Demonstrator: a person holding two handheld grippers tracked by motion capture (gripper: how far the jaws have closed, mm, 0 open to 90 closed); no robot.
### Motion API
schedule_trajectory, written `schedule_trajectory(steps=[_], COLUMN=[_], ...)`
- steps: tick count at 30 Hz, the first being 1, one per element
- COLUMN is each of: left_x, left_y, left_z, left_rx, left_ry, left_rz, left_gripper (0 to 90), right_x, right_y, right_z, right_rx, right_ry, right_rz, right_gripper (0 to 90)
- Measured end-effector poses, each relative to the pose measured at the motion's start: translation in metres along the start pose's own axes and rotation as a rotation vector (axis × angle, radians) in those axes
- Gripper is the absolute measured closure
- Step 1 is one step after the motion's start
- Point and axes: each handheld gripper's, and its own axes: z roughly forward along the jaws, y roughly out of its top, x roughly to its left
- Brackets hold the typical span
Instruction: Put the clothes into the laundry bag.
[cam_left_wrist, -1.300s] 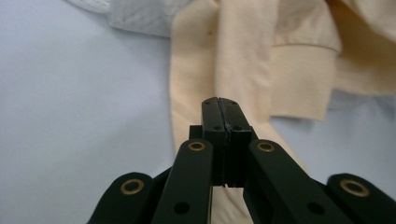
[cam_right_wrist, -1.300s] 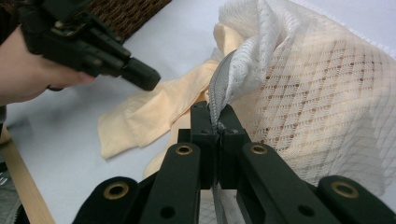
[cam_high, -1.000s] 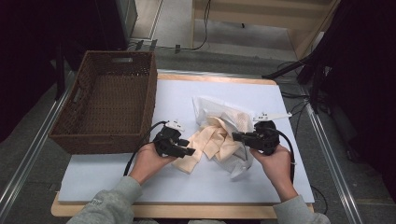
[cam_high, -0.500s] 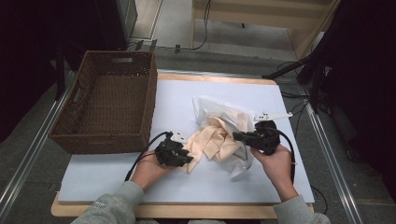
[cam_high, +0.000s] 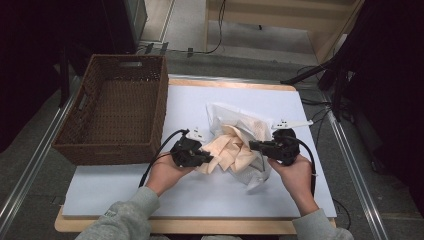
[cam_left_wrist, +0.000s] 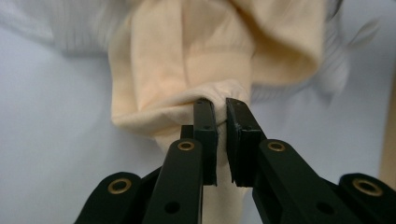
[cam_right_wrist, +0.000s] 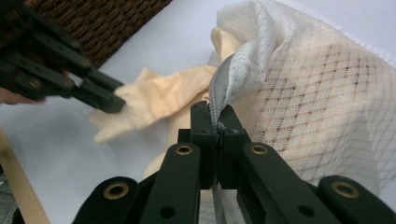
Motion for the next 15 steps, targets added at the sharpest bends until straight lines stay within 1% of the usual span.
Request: schedule_trajectory(steps=[1,2,3,4,6,7,9,10,11,13,14,15], left_x=[-0.001,-0.003,-0.004,-0.005,-0.007,-0.009,-0.012,-0.013,-0.015,-0.018,-0.018,-0.018], left_y=[0.005,0.014,0.019,0.027,0.037,0.042,0.049,0.051,0.053,0.054,0.054,0.054], left_z=[-0.002,-0.004,-0.006,-0.007,-0.006,-0.004,0.005,0.011,0.018,0.033,0.043,0.048], left_rx=[-0.009,-0.026,-0.04,-0.068,-0.099,-0.108,-0.117,-0.118,-0.11,-0.097,-0.081,-0.078], left_ry=[0.001,-0.007,-0.008,-0.017,-0.033,-0.03,-0.033,-0.043,-0.042,-0.039,-0.037,-0.05], left_rz=[0.01,0.017,0.013,0.008,0.003,0.009,0.01,0.005,0.003,0.015,0.015,0.004], left_gripper=[84.0,84.1,84.1,84.1,84.1,84.1,84.0,84.0,84.0,83.9,84.0,83.9], right_x=[0.0,0.0,0.001,0.001,0.002,0.003,0.004,0.004,0.005,0.005,0.004,0.004], right_y=[0.0,0.0,0.0,0.0,0.001,0.001,0.002,0.002,0.003,0.002,0.002,0.002], right_z=[0.0,0.0,0.0,-0.001,-0.002,-0.002,-0.004,-0.005,-0.005,-0.006,-0.007,-0.008], right_rx=[-0.001,0.0,-0.001,-0.001,-0.009,-0.017,-0.028,-0.032,-0.036,-0.043,-0.047,-0.052], right_ry=[0.001,-0.001,0.0,-0.001,0.003,0.002,0.007,0.006,0.004,0.003,-0.001,-0.001], right_rz=[-0.001,-0.004,0.001,0.002,0.006,0.004,0.004,0.008,0.007,0.008,0.007,0.013], right_gripper=[88.7,88.7,88.7,88.7,88.7,88.7,88.7,88.7,88.7,88.7,88.7,88.7])
